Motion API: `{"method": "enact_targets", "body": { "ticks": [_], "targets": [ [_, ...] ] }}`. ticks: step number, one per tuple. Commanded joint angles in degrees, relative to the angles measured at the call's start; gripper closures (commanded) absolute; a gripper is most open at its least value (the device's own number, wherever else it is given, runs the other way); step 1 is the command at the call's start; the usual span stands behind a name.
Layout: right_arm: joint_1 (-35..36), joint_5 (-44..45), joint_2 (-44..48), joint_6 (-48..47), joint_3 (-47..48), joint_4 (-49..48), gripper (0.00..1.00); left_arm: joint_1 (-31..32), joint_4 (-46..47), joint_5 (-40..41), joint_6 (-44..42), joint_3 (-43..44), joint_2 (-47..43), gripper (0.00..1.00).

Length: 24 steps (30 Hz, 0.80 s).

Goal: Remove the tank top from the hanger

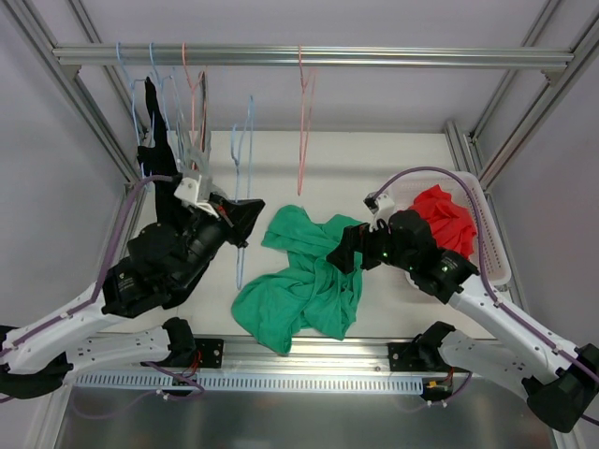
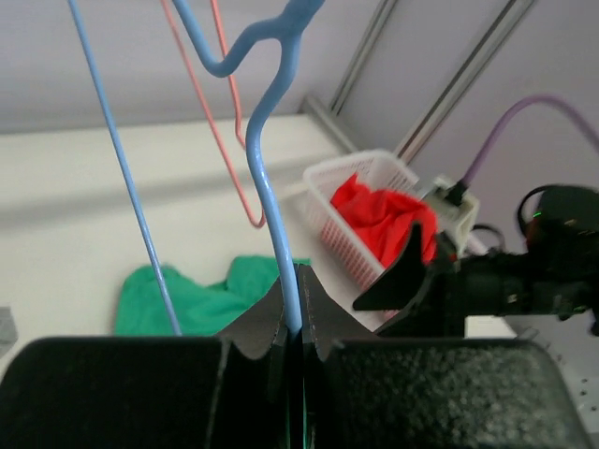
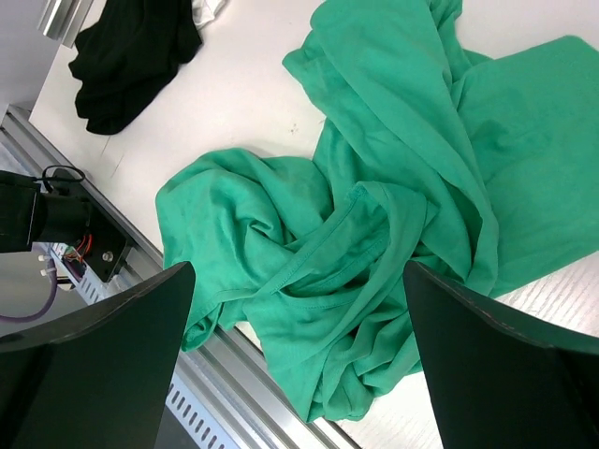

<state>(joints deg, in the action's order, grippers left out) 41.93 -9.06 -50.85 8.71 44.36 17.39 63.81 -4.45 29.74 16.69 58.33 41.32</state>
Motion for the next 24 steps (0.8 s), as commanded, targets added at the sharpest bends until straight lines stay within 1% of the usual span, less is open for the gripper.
{"method": "enact_targets", "body": {
  "ticks": [1, 3, 4, 5, 6, 7, 8, 10, 12, 13, 14, 15, 16, 20, 22, 24],
  "targets": [
    [0.25, 2.12, 1.72, -1.24, 1.96, 0.01, 0.0, 0.44, -7.22, 2.34, 4.41, 4.5, 3.76, 1.0],
    [0.25, 2.29, 1.72, -1.24, 1.87, 0.19, 0.01, -0.17, -8.82, 2.0, 4.67, 6.62, 7.71, 1.0],
    [0.25, 2.38, 1.72, -1.41, 1.87, 0.28, 0.01, -1.05, -9.61, 1.38, 4.67, 9.15, 9.2, 1.0],
    [0.25, 2.38, 1.72, -1.5, 1.96, 0.45, 0.0, -2.45, -10.05, -2.19, 4.58, 10.57, 12.17, 1.0],
    [0.25, 2.38, 1.72, -1.59, 2.05, 0.63, 0.0, -7.25, -10.49, -5.53, 5.1, 12.23, 13.68, 1.0],
    [0.25, 2.38, 1.81, -1.5, 2.22, 0.63, 0.0, -10.17, -11.28, -9.31, 6.07, 15.91, 15.27, 1.0],
    [0.25, 2.29, 2.16, -1.5, 2.22, 0.72, 0.01, -12.98, -12.24, -16.22, 7.47, 17.6, 17.98, 1.0],
    [0.25, 2.2, 2.77, -1.68, 2.31, 0.81, 0.0, -16.34, -12.34, -16.47, 6.87, 20.76, 20.45, 1.0],
    [0.25, 2.12, 3.82, -1.77, 1.96, 0.89, 0.0, -17.4, -12.86, -16.64, 4.5, 26.73, 24.41, 1.0],
    [0.25, 2.2, 4.09, -1.94, 1.79, 0.89, 0.01, -19.84, -13.13, -18.03, 4.49, 30.49, 25.73, 1.0],
    [0.25, 2.29, 4.53, -2.03, 1.52, 0.98, 0.01, -21.52, -13.48, -20.05, 5.54, 32.27, 28.44, 1.0],
    [0.25, 2.47, 5.14, -2.03, 1.43, 1.16, 0.01, -23.19, -14.18, -24.42, 6.16, 34.03, 29.77, 1.0],
    [0.25, 2.55, 5.41, -2.12, 1.35, 1.24, 0.01, -26.08, -14.36, -26.64, 6.51, 37.18, 31.26, 1.0],
    [0.25, 2.73, 7.08, -2.47, 1.08, 1.95, 0.0, -30.57, -15.33, -31.75, 8.26, 42.83, 38.55, 1.0],
    [0.25, 2.91, 8.04, -2.64, 1.08, 2.12, 0.0, -32.16, -15.68, -34.81, 9.24, 45.28, 40.67, 1.0],
    [0.25, 3.0, 8.57, -3.08, 1.26, 2.39, 0.01, -33.57, -15.85, -35.8, 10.03, 46.7, 43.22, 1.0]
  ]
}}
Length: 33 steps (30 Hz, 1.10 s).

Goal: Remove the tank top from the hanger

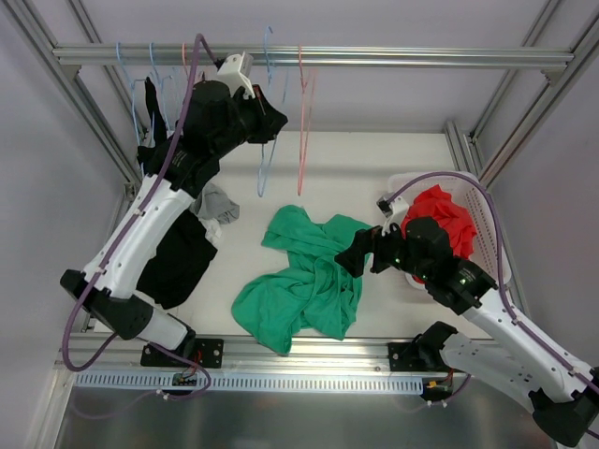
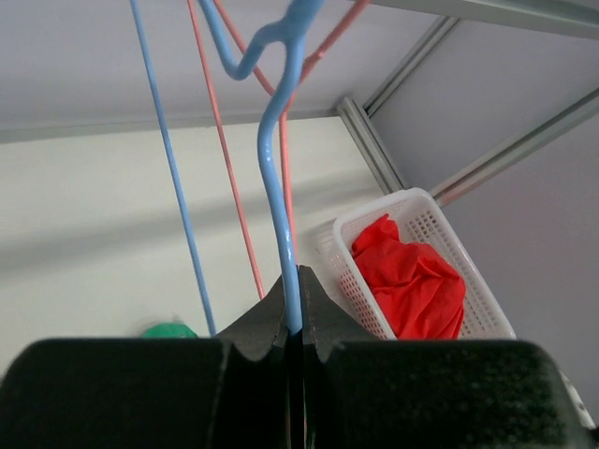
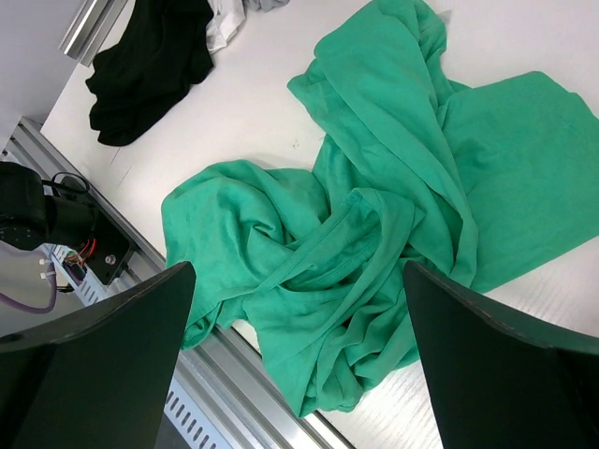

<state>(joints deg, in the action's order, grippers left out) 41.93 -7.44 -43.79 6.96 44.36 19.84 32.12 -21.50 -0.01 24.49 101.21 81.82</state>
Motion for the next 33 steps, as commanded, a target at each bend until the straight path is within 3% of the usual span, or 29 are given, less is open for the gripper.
{"method": "enact_targets", "body": {
  "ticks": [1, 8, 15, 19, 20, 26, 27, 29, 33],
  "targets": [
    [0.25, 1.38, 1.86, -1.42, 1.34, 0.11, 0.0, -2.23, 1.11, -6.75, 2.58, 5.04, 3.6, 1.0],
    [0.25, 1.38, 2.22, -2.39, 1.35, 0.82, 0.01, -2.85, 0.75, -8.52, 2.67, 5.85, 8.35, 1.0],
    [0.25, 1.11, 0.38, -3.88, 0.64, 0.82, 0.01, -2.94, 0.58, -6.41, 2.32, -0.3, 6.6, 1.0],
    [0.25, 0.94, -4.27, -5.03, 0.11, 0.38, 0.01, -2.85, 0.58, -2.9, 1.7, -4.43, 2.04, 0.65],
    [0.34, 1.46, -5.68, -4.85, 0.2, 0.29, 0.01, -2.85, 0.58, -2.02, 1.53, -5.05, 1.16, 0.49],
    [2.79, 5.84, -15.26, 1.81, -0.06, -1.99, 0.0, -2.85, 0.49, 2.56, 0.47, -12.25, -9.03, 0.2],
    [3.67, 6.99, -16.66, 2.52, 0.55, -1.21, 0.01, -2.94, 0.49, 3.08, 0.47, -15.22, -10.79, 0.02],
    [5.96, 13.47, -20.88, 4.19, 2.4, 0.47, 0.0, -2.85, 0.49, 3.53, 0.65, -18.66, -16.76, 0.01],
    [8.6, 17.89, -27.83, 9.55, 4.42, 0.64, 0.0, -2.94, 0.14, 3.0, 1.35, -29.54, -27.31, 0.01]
  ]
}}
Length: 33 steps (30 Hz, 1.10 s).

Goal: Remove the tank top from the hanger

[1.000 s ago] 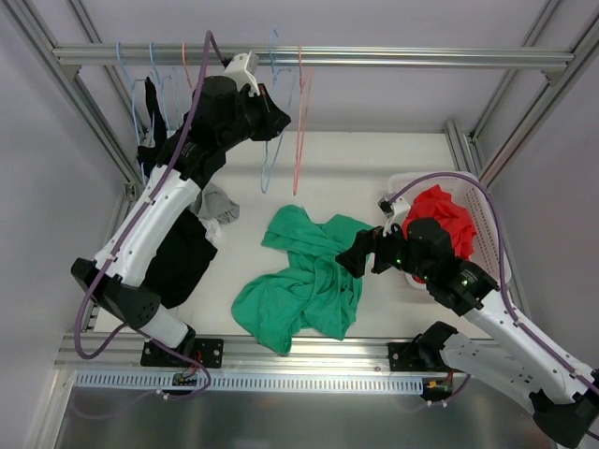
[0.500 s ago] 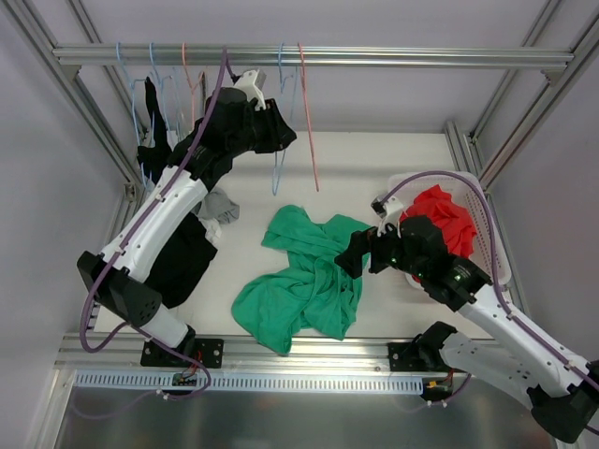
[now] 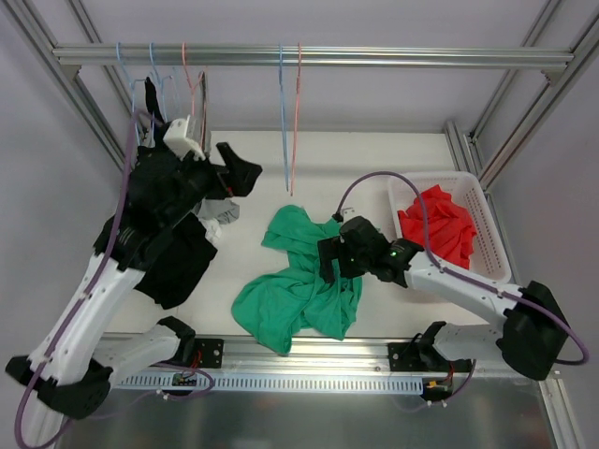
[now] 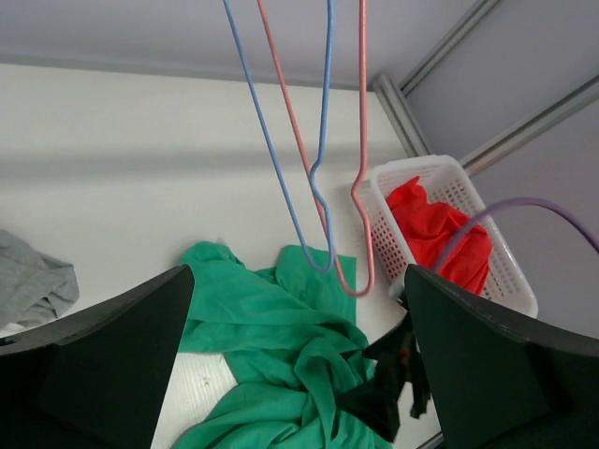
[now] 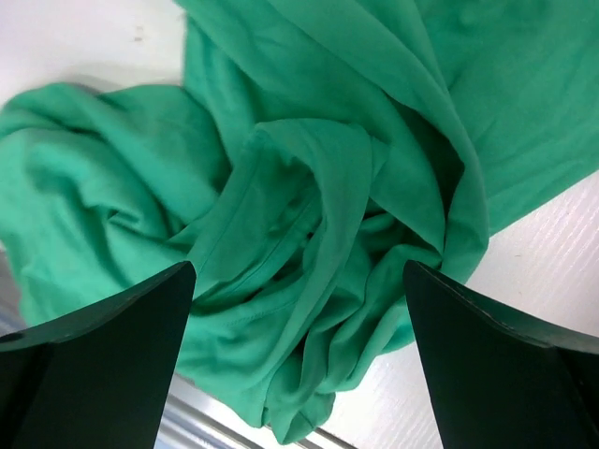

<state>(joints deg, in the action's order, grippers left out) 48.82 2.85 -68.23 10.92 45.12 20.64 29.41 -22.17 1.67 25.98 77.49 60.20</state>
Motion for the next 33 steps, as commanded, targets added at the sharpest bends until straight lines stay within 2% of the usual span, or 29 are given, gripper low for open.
{"method": "enact_targets", "body": {
  "ticks": [1, 2, 5, 12, 16, 22, 26, 29, 31, 33],
  "targets": [
    [2.5, 9.43, -4.71, 5.78, 4.09, 0.18, 0.01, -0.14, 0.73, 1.23, 0.04, -7.69, -10.06, 0.01],
    [3.64, 11.98, -7.59, 5.69, 4.97, 0.45, 0.01, -0.14, 0.21, 1.14, 0.04, -9.27, -12.28, 0.01],
    [4.53, 11.91, -12.26, 3.85, 7.16, 2.55, 0.01, -0.14, -3.03, 1.14, -1.36, -13.68, -19.41, 0.01],
    [9.28, 6.65, -10.18, -10.99, 5.07, 0.72, 0.0, -0.23, -14.37, 1.58, -9.18, -13.77, -26.8, 0.01],
    [9.37, 6.9, -10.17, -17.32, 4.62, 2.46, 0.0, -0.14, -15.97, 0.96, -11.38, -17.98, -29.08, 0.01],
    [9.28, 1.81, -6.93, -27.6, 1.65, 2.04, 0.0, -0.14, -16.41, 2.37, -12.97, -24.4, -30.76, 0.01],
    [8.66, 1.89, -9.28, -33.58, 1.9, 1.25, 0.01, -0.14, -15.71, 2.72, -13.32, -27.56, -30.32, 0.01],
    [7.96, 5.57, -12.7, -34.12, 4.43, 1.32, 0.0, -0.23, -15.62, 2.99, -13.58, -28.18, -30.5, 0.01],
    [6.65, 1.48, -15.34, -32.9, 5.67, 2.64, 0.01, -0.14, -15.53, 2.9, -13.67, -28.36, -31.55, 0.01],
    [6.12, 1.37, -21.29, -30.71, 9.0, 4.3, 0.01, -0.14, -15.44, 2.81, -13.76, -28.71, -33.04, 0.01]
  ]
}}
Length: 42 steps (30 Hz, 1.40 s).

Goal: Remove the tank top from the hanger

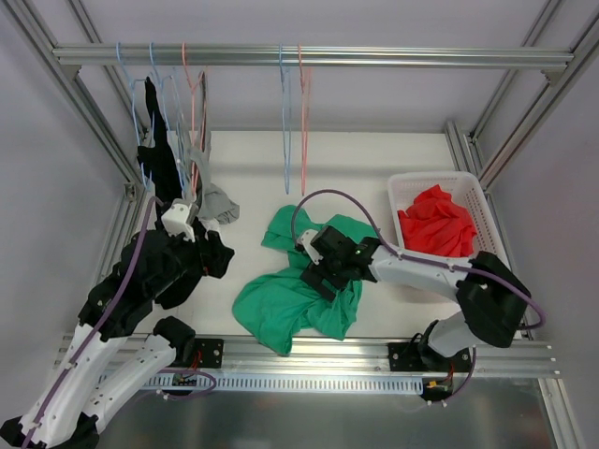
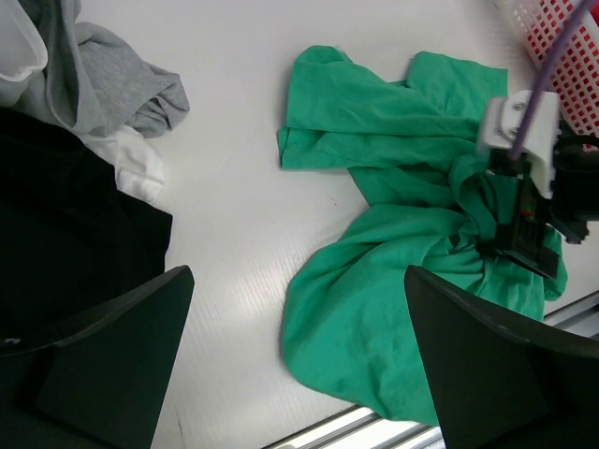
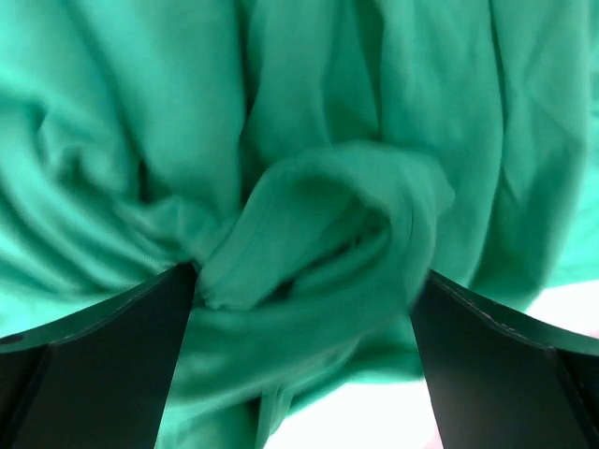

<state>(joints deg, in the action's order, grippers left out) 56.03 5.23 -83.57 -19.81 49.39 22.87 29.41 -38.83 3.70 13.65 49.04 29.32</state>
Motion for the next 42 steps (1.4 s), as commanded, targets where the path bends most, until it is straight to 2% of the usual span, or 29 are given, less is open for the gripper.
{"method": "enact_targets", "body": {
  "ticks": [1, 5, 8, 9, 11, 12, 14, 15, 20, 24, 27, 31, 35, 37, 41, 42],
  "targets": [
    [-1.79, -4.5, -7.73, 2.47, 5.36, 2.61, 0.0, -0.23, 1.12, 0.78, -1.43, -0.43, -2.68, 0.01],
    [-2.42, -12.34, -15.64, 10.66, 5.72, 0.51, 0.0, -0.23, 1.3, 0.6, -1.43, -0.96, -4.71, 0.01],
    [-2.24, -21.12, -18.82, 16.01, 1.96, -8.17, 0.01, -0.14, 1.39, 0.25, -1.52, -1.05, -5.59, 0.01],
    [-2.07, -22.71, -18.65, 17.34, -1.62, -14.37, 0.17, -0.14, 1.39, 0.16, -1.52, -0.96, -5.68, 0.01],
    [-1.89, -22.3, -16.72, 21.54, -4.11, -17.94, 0.48, -0.14, 1.47, 0.34, -1.61, -1.05, -5.94, 0.01],
    [-1.98, -20.98, -15.58, 22.27, -4.99, -18.82, 0.72, -0.14, 1.48, 0.34, -1.52, -1.13, -6.2, 0.01],
    [-1.98, -17.11, -9.97, 22.62, -6.49, -18.22, 0.94, -0.23, 1.56, 0.51, -1.52, -1.22, -6.47, 0.01],
    [-1.89, -14.92, -7.51, 23.15, -6.5, -15.6, 1.0, -0.14, 1.65, 0.6, -1.52, -1.22, -6.82, 0.01],
    [-1.89, -1.56, 12.06, 21.93, -2.12, -3.21, 1.0, -0.14, 1.74, 1.92, -1.26, -1.49, -7.7, 0.01],
    [-2.59, 5.83, 22.89, 20.25, 4.91, 8.2, 1.0, -0.14, 1.83, 4.37, -0.73, -1.66, -8.93, 0.01],
    [-4.25, 10.49, 27.56, 17.36, 12.62, 15.67, 1.0, -0.14, 1.83, 6.13, -0.38, -1.84, -10.33, 0.01],
    [-6.98, 16.46, 29.86, 13.41, 24.15, 22.99, 1.0, -0.14, 1.74, 9.11, 0.41, -2.01, -12.79, 0.01],
    [-11.72, 18.76, 28.9, 9.1, 37.16, 28.71, 1.0, -0.23, 1.83, 11.41, 1.11, -2.37, -15.78, 0.01],
    [-15.32, 19.72, 28.03, 6.9, 44.17, 31.43, 1.0, -0.23, 1.83, 11.76, 1.29, -2.37, -17.28, 0.01],
    [-24.46, 20.6, 25.04, 4.44, 50.98, 34.34, 1.0, -0.23, 1.74, 11.5, 1.29, -2.45, -18.16, 0.01],
    [-28.74, 20.87, 24.6, 3.74, 51.59, 34.95, 1.0, -0.14, 1.74, 11.24, 1.29, -2.45, -18.16, 0.01]
  ]
}}
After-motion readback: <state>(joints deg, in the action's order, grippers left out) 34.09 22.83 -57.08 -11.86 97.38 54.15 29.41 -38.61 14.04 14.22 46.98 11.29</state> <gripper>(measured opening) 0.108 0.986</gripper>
